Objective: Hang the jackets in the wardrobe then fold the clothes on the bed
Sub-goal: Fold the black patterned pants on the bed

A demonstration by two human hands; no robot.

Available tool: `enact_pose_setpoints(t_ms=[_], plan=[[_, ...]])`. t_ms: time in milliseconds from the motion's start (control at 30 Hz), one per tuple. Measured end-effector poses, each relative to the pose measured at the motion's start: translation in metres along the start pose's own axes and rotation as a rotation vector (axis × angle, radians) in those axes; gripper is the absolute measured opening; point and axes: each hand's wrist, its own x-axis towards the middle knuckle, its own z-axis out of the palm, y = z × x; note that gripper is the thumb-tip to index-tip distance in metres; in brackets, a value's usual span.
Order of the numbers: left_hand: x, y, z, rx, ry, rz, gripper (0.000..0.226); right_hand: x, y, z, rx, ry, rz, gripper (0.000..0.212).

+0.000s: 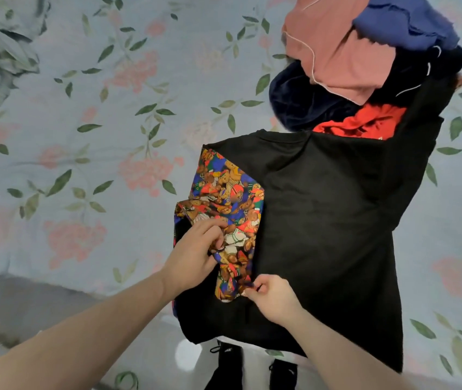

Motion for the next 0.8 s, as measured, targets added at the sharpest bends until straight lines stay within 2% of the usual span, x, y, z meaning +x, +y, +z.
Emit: enact_pose_setpoints(t_ms=[67, 133, 167, 233, 300, 367, 400, 433, 533, 567, 600, 633, 733, 800], plan=[[0.002, 0.001, -0.001, -0.051, 0.016, -0.033, 0.026, -0.015, -0.003, 0.009, 0.074, 0.128, -0.041, 0.033], [0.001, 0.000, 0.001, -0.060, 0.012, -0.037, 0.025, -0.031, -0.002, 0.014, 0.020, 0.264, -0.134, 0.034], [0.000, -0.002, 0.004, -0.039, -0.002, -0.018, 0.024, -0.038, 0.001, 0.017, -0.071, 0.264, -0.186, 0.032], [-0.005, -0.013, 0.014, 0.068, -0.092, 0.032, 0.020, -0.045, 0.010, 0.023, -0.239, 0.152, -0.217, 0.028], [-0.012, -0.026, 0.023, 0.220, -0.358, 0.016, 0.027, -0.044, 0.018, 0.029, -0.383, 0.010, -0.169, 0.024], [-0.013, -0.034, 0.026, 0.373, -0.692, -0.089, 0.055, -0.040, 0.023, 0.034, -0.443, -0.063, -0.084, 0.029], [-0.011, -0.036, 0.025, 0.409, -0.757, -0.130, 0.063, -0.037, 0.024, 0.037, -0.439, -0.054, -0.057, 0.036], [-0.006, -0.034, 0.022, 0.404, -0.738, -0.141, 0.063, -0.032, 0.024, 0.038, -0.420, -0.013, -0.046, 0.042], [0.013, -0.026, 0.018, 0.331, -0.392, -0.109, 0.052, -0.018, 0.017, 0.034, -0.356, 0.137, -0.096, 0.058], [0.020, -0.025, 0.019, 0.325, -0.319, -0.124, 0.057, -0.012, 0.013, 0.032, -0.351, 0.159, -0.125, 0.063], [0.025, -0.029, 0.022, 0.325, -0.315, -0.154, 0.065, -0.006, 0.010, 0.030, -0.361, 0.150, -0.141, 0.069], [0.029, -0.034, 0.026, 0.335, -0.374, -0.196, 0.074, 0.002, 0.007, 0.027, -0.377, 0.116, -0.141, 0.074], [0.034, -0.051, 0.039, 0.442, -0.700, -0.298, 0.098, 0.022, -0.001, 0.023, -0.398, -0.053, -0.063, 0.083], [0.033, -0.057, 0.048, 0.493, -0.767, -0.302, 0.104, 0.033, -0.006, 0.020, -0.379, -0.125, -0.001, 0.084]])
